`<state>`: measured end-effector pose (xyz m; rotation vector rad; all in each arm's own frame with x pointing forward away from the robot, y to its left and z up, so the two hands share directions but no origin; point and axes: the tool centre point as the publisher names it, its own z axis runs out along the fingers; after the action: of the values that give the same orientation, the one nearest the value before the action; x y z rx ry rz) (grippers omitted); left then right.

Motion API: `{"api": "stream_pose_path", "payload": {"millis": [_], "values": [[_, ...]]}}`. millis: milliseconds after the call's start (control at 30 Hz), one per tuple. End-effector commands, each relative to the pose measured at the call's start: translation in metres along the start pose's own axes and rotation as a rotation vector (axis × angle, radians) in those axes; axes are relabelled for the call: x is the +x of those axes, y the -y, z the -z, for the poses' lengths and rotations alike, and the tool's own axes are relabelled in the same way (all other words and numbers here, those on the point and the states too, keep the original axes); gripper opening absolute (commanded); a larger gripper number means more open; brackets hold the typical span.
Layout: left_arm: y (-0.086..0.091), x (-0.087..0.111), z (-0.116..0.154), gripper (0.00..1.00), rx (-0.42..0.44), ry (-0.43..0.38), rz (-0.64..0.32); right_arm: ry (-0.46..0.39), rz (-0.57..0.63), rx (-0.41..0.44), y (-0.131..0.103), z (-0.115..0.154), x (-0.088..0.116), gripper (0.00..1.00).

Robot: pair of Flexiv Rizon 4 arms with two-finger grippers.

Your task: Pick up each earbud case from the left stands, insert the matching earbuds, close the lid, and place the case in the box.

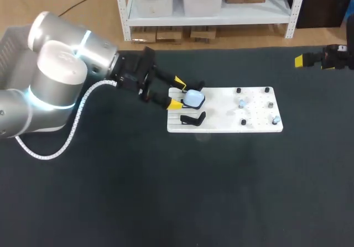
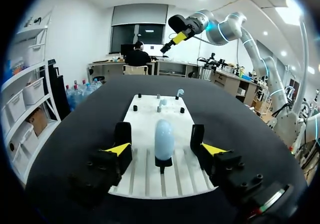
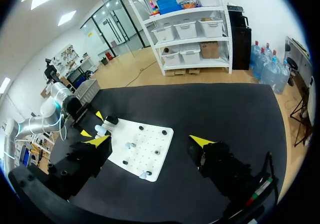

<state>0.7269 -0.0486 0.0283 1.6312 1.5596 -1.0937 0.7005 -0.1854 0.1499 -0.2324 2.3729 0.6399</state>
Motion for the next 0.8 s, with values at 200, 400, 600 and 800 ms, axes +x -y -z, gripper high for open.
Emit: {"api": "stream_pose_path", "payload": {"millis": [200,400,600,800], "values": [[-0.005,0.003,-0.011,0.77,-0.005,-0.002,0.01,0.0,0.0,-0.001,0.0,0.0,0.0,1.0],[-0.005,0.005,-0.015,0.71,-0.022,-0.002,0.005,0.0,0.0,-0.001,0.0,0.0,0.0,1.0],[-0.006,0.004,-0.018,0.69,-0.03,0.011,0.008,0.0,0.0,-0.001,0.0,0.0,0.0,1.0],[-0.007,0.003,-0.021,0.59,-0.032,0.022,0.016,0.0,0.0,-0.001,0.0,0.0,0.0,1.0]]}}
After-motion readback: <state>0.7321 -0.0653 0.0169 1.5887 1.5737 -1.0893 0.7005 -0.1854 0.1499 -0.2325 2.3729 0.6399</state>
